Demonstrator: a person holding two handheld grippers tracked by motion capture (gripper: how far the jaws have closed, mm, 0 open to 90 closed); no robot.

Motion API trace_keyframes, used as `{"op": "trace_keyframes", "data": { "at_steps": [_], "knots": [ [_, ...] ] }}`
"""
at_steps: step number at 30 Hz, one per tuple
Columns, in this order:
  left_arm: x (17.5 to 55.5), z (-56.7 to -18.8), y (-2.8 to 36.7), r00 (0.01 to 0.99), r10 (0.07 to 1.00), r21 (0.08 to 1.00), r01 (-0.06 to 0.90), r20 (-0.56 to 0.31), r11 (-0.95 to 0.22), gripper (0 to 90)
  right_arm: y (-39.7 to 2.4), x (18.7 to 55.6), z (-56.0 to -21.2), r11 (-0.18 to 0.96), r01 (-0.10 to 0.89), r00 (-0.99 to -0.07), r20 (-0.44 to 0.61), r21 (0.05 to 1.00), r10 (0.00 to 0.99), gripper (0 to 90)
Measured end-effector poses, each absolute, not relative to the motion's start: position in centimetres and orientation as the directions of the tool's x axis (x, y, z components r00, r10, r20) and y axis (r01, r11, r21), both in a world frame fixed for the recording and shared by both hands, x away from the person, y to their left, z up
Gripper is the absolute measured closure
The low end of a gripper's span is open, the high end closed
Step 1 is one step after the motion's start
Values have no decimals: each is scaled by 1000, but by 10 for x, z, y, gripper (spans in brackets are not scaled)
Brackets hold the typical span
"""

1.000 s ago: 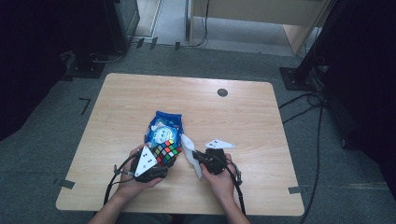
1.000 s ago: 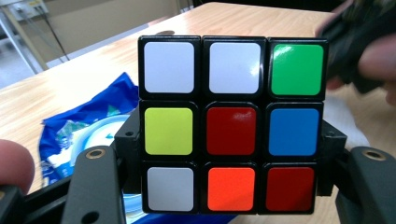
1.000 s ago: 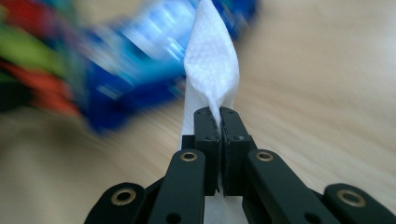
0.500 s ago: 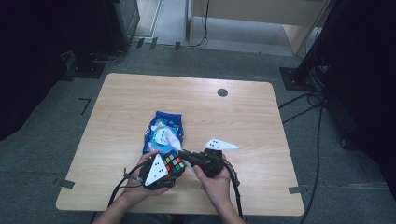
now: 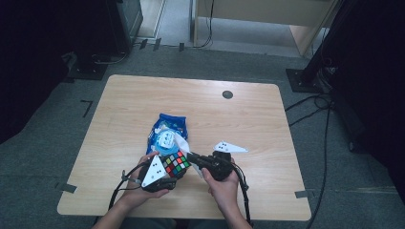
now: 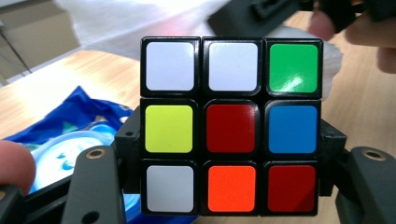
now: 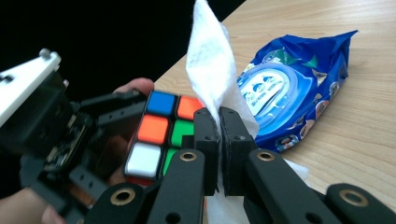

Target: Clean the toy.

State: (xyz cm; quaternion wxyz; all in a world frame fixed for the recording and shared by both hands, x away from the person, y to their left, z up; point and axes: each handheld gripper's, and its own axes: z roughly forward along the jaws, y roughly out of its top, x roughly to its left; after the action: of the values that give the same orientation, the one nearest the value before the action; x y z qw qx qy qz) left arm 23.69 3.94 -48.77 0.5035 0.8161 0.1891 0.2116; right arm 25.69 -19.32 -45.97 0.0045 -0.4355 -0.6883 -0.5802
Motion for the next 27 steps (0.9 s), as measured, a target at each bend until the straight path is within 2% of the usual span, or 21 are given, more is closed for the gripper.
{"op": "trace_keyframes", "data": {
  "at_steps": [3,8,11,14,19,20,22,23,27],
  "knots": [
    [234,-490,33,834,523,891,91,176,-445,336,-186,252,-455,-61,595,-640,518,802,567,874],
    [243,-487,44,801,581,901,137,145,-412,336,-176,244,-444,-37,593,-691,532,804,490,875],
    [246,-486,50,786,599,902,137,152,-409,336,-175,244,-445,-25,585,-698,518,811,494,877],
    [247,-480,57,785,605,918,131,135,-374,337,-183,249,-449,-14,585,-664,488,811,566,878],
    [251,-474,67,768,631,937,137,105,-322,336,-200,259,-465,-44,618,-544,467,785,697,864],
    [252,-474,67,763,638,937,140,104,-320,336,-200,260,-467,-45,619,-536,463,784,706,825],
    [252,-474,67,758,644,936,146,102,-320,336,-197,260,-468,-63,609,-515,454,791,727,649],
    [252,-475,67,756,646,936,147,102,-319,336,-196,259,-466,-81,604,-506,459,793,730,591],
    [253,-476,66,751,653,937,154,94,-312,336,-196,253,-454,-144,573,-533,500,807,682,420]
  ]
}}
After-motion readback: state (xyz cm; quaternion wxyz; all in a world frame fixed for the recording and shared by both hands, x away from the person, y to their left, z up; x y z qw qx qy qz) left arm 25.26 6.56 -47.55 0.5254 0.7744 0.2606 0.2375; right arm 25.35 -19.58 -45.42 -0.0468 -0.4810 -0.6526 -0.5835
